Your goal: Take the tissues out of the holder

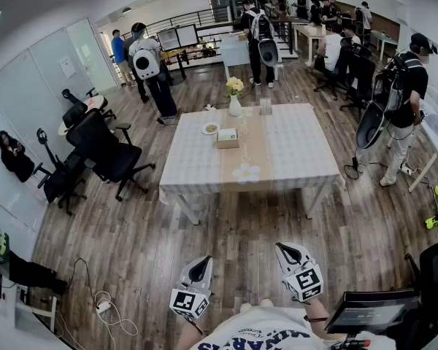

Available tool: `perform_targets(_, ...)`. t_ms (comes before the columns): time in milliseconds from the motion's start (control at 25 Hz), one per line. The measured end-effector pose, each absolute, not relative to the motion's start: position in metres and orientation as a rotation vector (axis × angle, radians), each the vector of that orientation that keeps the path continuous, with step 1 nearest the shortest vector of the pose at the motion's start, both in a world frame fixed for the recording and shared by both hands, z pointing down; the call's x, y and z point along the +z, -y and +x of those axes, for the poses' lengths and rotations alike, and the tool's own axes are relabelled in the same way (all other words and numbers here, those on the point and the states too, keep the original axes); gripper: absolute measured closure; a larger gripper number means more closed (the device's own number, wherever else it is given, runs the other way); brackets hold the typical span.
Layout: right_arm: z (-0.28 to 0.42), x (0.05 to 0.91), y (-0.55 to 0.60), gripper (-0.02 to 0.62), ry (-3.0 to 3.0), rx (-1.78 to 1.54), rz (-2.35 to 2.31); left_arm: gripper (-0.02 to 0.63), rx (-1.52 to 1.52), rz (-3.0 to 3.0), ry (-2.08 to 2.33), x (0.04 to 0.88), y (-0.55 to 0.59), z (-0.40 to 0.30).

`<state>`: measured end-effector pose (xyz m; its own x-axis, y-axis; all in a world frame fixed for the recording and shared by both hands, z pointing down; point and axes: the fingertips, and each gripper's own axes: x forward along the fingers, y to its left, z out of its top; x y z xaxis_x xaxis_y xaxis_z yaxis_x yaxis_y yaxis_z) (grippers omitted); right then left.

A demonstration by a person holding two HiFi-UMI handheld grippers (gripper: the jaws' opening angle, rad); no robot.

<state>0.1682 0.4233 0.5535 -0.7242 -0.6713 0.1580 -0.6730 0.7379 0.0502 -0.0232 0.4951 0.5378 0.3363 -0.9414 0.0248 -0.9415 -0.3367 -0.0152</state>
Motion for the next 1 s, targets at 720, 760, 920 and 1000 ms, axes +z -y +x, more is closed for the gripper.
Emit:
perform_targets(720, 0.155, 0.501, -0.345, 0.588, 2.965, -0.125, 0.947, 0.607, 0.085, 2.648, 1.967, 0.501, -0.398, 0.015)
perform_targets(760, 0.154, 0.499, -0.338, 0.588, 2.971, -0.131, 0.944, 0.607, 0.096, 2.65, 1.957, 0.502, -0.393, 0.018)
perform_targets(920, 0.149, 0.498, -0.321, 0.587, 2.982, -0.117, 0.944, 0.607, 0.12, 2.642, 1.916, 0.51, -0.381, 0.019)
perform_targets(1000, 0.147, 0.504, -0.311, 0.587, 2.98, -0.105, 0.935, 0.607, 0.102, 2.627, 1.926, 0.514, -0.371, 0.015)
